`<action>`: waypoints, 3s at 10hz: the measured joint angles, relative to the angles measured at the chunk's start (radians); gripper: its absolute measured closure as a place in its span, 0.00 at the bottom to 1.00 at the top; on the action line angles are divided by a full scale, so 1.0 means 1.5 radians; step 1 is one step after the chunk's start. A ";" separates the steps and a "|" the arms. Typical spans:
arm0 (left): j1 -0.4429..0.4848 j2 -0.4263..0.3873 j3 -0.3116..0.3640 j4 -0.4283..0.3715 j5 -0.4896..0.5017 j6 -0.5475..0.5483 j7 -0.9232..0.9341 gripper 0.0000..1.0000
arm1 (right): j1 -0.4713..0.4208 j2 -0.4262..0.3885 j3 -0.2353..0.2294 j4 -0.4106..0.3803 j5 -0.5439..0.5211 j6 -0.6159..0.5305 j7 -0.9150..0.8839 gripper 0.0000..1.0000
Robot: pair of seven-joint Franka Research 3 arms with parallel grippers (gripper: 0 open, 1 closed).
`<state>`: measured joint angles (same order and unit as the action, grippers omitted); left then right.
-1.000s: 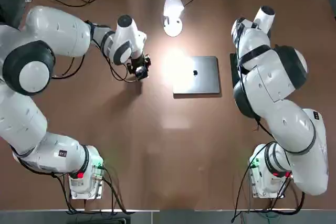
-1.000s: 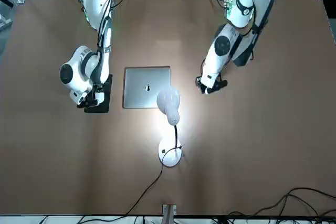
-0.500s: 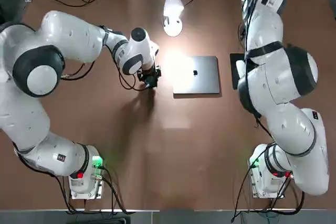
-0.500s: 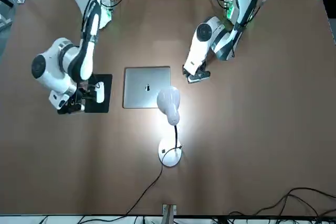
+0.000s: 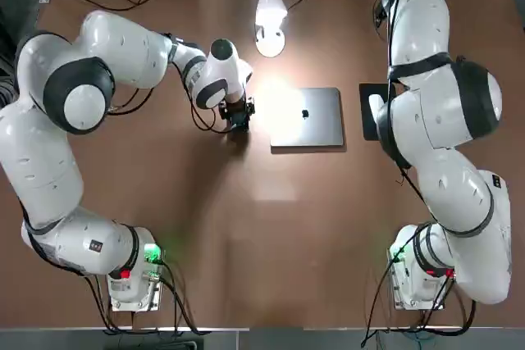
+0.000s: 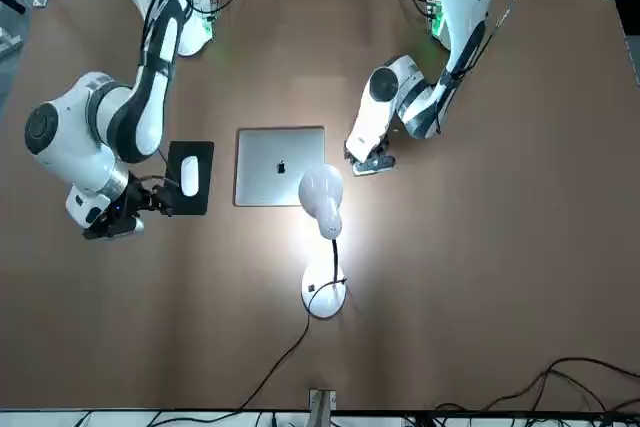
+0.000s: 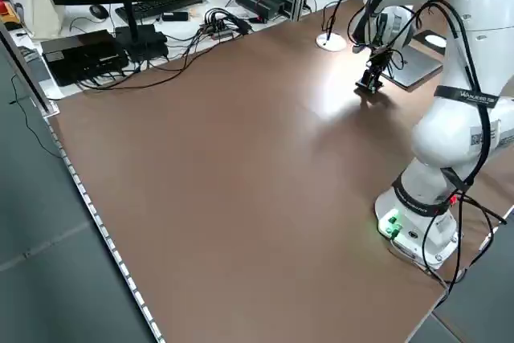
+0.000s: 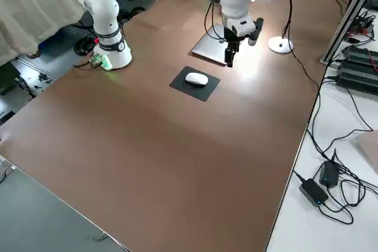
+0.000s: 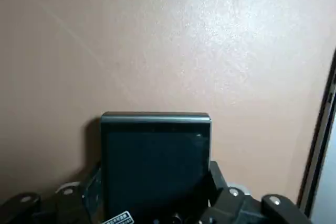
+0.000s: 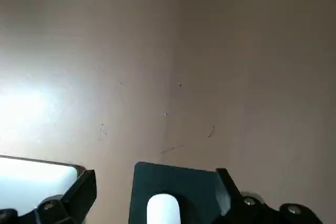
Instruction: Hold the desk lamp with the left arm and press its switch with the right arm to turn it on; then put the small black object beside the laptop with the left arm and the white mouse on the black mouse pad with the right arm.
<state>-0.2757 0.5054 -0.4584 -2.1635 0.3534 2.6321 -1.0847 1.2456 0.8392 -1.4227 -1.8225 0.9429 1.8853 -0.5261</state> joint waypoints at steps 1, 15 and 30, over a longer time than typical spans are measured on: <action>0.000 0.007 0.000 0.004 0.018 0.000 0.000 0.21 | -0.024 -0.001 0.038 0.050 -0.048 -0.010 0.068 0.00; 0.526 -0.119 -0.305 -0.038 0.035 -0.152 0.249 0.00 | -0.779 -0.456 0.864 0.309 -0.632 -0.293 0.327 0.00; 0.314 -0.268 0.179 0.524 -0.261 -0.777 0.750 0.00 | -0.794 -0.537 0.869 0.292 -0.646 -0.259 0.291 0.00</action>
<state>0.1948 0.1039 -0.1898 -1.3778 -0.0381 1.4665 0.0405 0.0549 0.0338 -0.1187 -1.3841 -0.0255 1.4960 -0.0891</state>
